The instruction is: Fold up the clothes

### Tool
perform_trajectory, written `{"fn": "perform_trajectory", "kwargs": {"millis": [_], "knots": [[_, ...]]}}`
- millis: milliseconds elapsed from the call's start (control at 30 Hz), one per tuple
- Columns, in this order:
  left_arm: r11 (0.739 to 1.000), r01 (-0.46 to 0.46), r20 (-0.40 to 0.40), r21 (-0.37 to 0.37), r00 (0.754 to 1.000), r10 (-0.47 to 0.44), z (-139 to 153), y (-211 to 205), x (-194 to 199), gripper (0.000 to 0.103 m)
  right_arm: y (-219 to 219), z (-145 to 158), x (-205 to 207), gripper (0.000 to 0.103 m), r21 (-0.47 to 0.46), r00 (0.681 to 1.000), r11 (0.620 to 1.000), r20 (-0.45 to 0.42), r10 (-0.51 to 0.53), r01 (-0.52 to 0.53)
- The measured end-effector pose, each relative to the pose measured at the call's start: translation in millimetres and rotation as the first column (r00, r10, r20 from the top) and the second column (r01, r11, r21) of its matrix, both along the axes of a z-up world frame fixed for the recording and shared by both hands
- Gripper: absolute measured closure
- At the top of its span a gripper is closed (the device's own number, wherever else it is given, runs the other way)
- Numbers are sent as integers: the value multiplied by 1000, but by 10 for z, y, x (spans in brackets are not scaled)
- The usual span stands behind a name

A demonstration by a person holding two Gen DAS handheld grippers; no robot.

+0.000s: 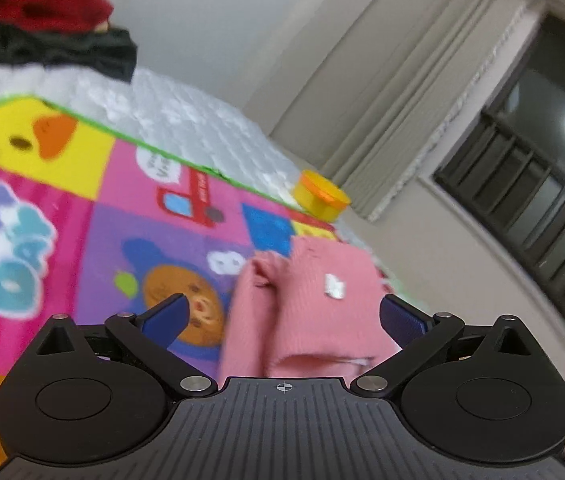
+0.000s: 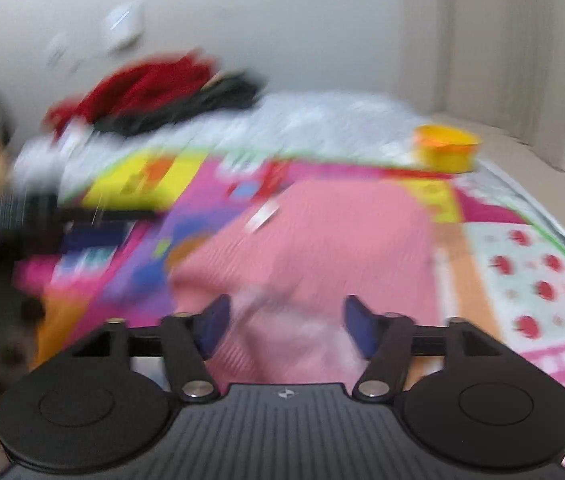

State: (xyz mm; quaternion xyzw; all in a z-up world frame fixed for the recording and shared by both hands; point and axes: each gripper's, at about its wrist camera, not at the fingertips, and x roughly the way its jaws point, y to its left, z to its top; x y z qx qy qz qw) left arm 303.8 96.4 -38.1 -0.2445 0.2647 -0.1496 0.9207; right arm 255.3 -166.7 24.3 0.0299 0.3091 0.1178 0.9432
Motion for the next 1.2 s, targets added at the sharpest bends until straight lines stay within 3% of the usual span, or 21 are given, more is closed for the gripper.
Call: {"fn": "perform_trajectory", "kwargs": {"millis": [67,167,300,333,367,400,500,567,667,733,800,867,933,1033,1200], "knots": [[1000,-6,-42,7,999,6,-67,12,61,0,-226,20,56,26,94,996,992,-21,-87,88],[1000,6,-93,-30,996,-9,-154,26,130,0,-516,-129,215,26,165,979,967,-94,-183,196],[1000,17,-96,-11,995,-18,-167,-50,125,0,-735,-565,462,27,296,932,908,-297,-207,296],[1000,24,-97,0,995,-24,-173,-75,120,0,-736,-666,523,32,332,923,891,-330,-198,310],[999,31,-96,16,995,-29,-177,-97,111,0,-705,-692,553,39,351,929,888,-323,-182,296],[999,36,-96,34,995,-32,-182,-118,105,0,-665,-695,575,54,364,938,890,-304,-164,273],[997,43,-92,58,995,-37,-188,-140,97,0,-414,-493,622,66,261,979,957,-185,-79,127],[998,42,-93,48,995,-37,-189,-124,101,0,-226,-346,633,69,182,992,983,-127,5,18],[999,38,-97,38,995,-34,-193,-107,107,0,-51,-319,646,68,42,985,999,-167,39,-32],[999,29,-103,39,994,-25,-197,-94,106,0,-14,-409,664,65,-56,977,998,-214,6,-18],[999,16,-107,40,994,-12,-192,-67,108,0,-61,-442,611,61,-92,978,996,-207,-37,18],[1000,-1,-107,30,994,4,-191,-24,114,0,-132,-393,493,58,-44,982,998,-182,-41,34],[1000,-16,-111,11,994,17,-216,13,142,0,-220,-335,363,45,54,986,998,-166,-31,40],[999,-30,-113,-18,993,28,-281,18,210,0,-257,-287,277,42,126,990,990,-133,-48,65],[996,-42,-129,-78,991,31,-408,-94,297,1,-357,-316,482,29,222,982,962,-132,-134,161]]}}
